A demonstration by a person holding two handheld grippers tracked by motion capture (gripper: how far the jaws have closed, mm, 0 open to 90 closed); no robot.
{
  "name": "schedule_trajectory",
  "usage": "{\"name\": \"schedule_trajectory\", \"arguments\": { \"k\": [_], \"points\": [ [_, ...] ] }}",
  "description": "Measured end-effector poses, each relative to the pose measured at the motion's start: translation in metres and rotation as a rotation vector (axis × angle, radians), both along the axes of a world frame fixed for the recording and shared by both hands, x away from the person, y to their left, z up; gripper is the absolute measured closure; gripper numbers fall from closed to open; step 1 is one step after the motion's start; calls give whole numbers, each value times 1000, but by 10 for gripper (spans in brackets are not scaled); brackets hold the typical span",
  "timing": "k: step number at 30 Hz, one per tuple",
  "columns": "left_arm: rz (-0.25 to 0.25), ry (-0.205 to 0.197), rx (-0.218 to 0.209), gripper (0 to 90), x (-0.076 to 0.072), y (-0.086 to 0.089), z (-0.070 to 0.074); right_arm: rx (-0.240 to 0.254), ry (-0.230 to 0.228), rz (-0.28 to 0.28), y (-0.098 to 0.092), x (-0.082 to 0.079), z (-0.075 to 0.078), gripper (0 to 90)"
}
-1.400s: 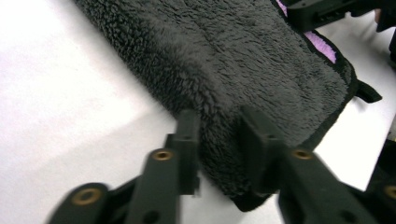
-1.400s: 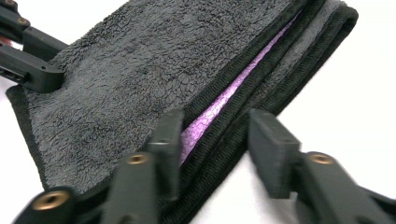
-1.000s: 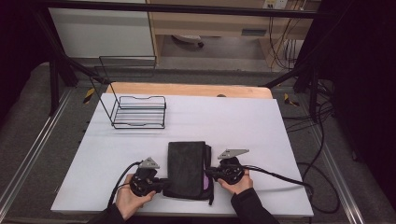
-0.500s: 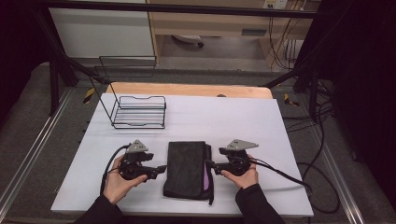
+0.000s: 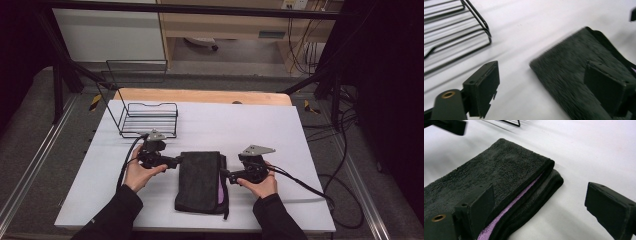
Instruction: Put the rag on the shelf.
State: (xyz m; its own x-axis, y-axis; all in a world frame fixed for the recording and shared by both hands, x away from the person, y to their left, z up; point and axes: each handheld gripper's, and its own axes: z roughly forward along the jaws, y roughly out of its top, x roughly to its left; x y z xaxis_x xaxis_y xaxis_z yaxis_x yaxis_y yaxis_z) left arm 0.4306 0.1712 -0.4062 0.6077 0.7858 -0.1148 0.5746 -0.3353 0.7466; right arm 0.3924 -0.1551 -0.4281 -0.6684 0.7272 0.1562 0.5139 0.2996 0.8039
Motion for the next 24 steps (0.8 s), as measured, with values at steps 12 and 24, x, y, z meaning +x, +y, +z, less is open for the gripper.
{"name": "schedule_trajectory", "arguments": {
  "k": [12,24],
  "points": [
    [33,86,18,404,18,-9,-28,-7,19,-22,2,4,-5,77],
    [9,141,-23,611,13,-21,-37,-25,33,-27,5,5,-12,55]
  ]
}}
